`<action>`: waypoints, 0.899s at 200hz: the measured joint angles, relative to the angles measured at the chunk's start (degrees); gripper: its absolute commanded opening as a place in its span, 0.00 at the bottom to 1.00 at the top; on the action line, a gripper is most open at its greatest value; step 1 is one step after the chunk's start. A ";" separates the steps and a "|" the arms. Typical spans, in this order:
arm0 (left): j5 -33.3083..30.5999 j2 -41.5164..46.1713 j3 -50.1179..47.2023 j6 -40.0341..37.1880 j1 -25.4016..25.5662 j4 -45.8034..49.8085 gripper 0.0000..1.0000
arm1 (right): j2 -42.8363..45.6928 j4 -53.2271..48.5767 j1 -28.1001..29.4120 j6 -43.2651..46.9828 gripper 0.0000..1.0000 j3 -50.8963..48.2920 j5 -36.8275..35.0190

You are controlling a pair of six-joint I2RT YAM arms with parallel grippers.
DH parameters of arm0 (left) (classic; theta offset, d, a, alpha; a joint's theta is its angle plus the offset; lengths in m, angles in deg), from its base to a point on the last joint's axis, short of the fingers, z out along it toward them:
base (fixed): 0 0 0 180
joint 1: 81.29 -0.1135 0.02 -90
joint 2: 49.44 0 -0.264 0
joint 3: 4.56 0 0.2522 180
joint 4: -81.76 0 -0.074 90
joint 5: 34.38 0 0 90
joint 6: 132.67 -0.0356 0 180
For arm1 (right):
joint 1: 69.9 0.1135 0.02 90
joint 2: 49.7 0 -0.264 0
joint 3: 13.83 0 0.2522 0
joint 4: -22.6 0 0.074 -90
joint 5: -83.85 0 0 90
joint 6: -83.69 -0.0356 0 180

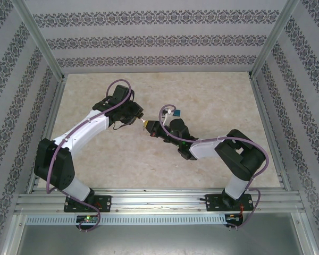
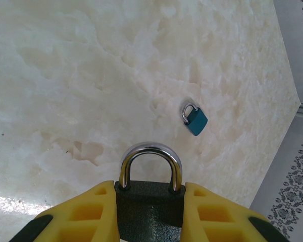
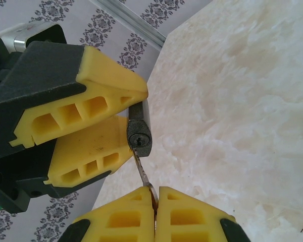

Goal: Unlock with the key

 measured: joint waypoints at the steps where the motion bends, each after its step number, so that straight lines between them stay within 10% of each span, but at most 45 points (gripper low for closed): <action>1: 0.00 0.00 0.00 0.00 0.00 0.00 0.26 | 0.00 -0.02 0.00 0.00 0.00 0.00 0.00; 180: 0.39 -1.05 -0.59 0.46 0.11 -1.46 0.21 | 0.02 -2.86 -0.35 0.72 0.00 0.87 -2.60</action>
